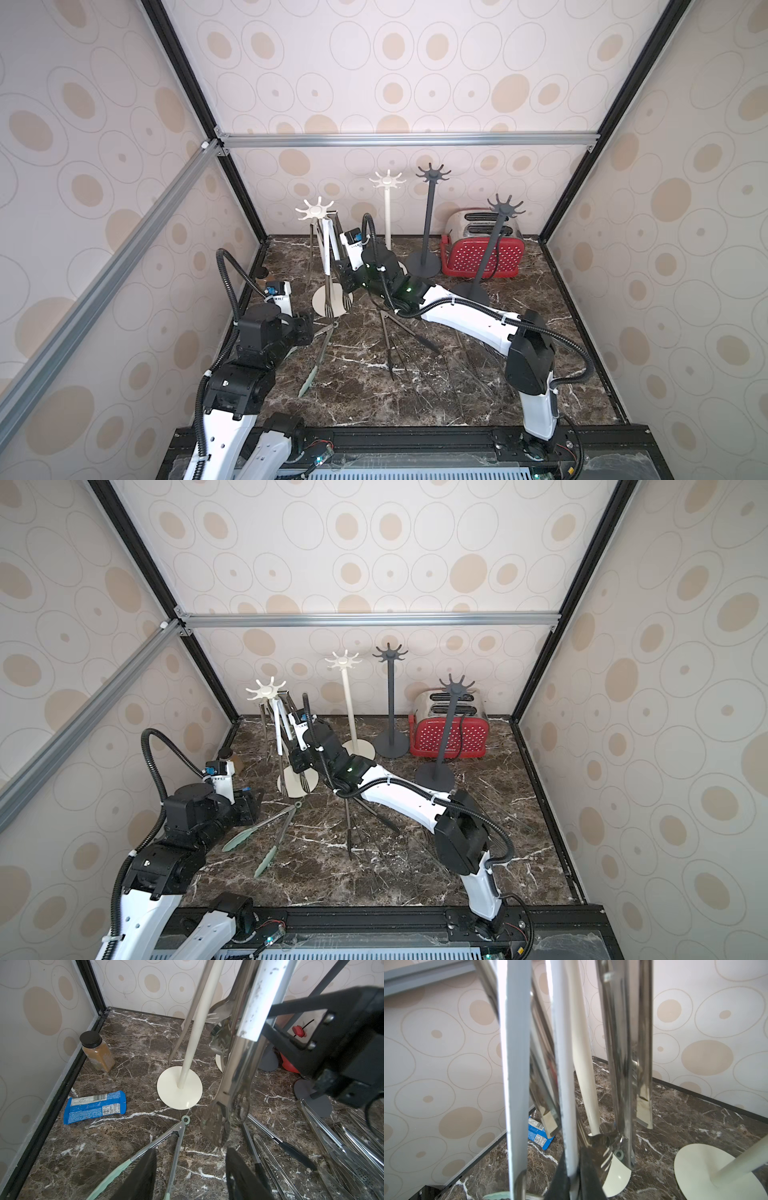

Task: Hang food tongs on kitchen utensil racks
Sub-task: Hang the food tongs on the rack.

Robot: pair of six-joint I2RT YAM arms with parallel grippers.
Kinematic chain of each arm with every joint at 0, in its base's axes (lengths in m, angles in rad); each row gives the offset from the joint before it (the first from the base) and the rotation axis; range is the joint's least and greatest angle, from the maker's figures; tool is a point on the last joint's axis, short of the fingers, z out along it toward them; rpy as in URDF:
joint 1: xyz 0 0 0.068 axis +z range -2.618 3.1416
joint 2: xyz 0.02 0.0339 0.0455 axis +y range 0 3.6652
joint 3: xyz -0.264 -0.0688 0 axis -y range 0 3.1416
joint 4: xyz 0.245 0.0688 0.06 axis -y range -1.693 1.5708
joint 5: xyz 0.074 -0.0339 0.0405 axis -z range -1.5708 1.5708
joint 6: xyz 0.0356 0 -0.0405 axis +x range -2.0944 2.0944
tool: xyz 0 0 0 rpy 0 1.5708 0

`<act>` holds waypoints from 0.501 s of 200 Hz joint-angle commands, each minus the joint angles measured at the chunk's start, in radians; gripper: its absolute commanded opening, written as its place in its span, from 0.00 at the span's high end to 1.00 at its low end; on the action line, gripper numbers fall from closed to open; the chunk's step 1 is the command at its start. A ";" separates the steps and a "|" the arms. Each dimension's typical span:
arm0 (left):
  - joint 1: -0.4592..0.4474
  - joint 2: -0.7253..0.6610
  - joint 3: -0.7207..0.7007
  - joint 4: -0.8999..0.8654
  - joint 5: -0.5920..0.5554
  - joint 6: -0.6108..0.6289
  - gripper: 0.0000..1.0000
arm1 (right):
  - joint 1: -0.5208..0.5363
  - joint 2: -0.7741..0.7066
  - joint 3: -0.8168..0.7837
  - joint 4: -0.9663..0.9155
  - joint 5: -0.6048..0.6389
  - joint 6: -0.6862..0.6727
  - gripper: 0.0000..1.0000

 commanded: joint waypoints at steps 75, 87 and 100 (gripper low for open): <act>0.004 -0.004 0.001 0.007 -0.009 0.018 0.47 | -0.007 0.025 -0.036 -0.158 0.006 0.022 0.84; 0.004 -0.004 -0.001 0.006 -0.009 0.018 0.46 | -0.006 0.026 -0.037 -0.160 0.005 0.019 0.84; 0.004 -0.004 -0.001 0.007 -0.011 0.019 0.46 | -0.007 0.025 -0.038 -0.160 0.006 0.021 0.84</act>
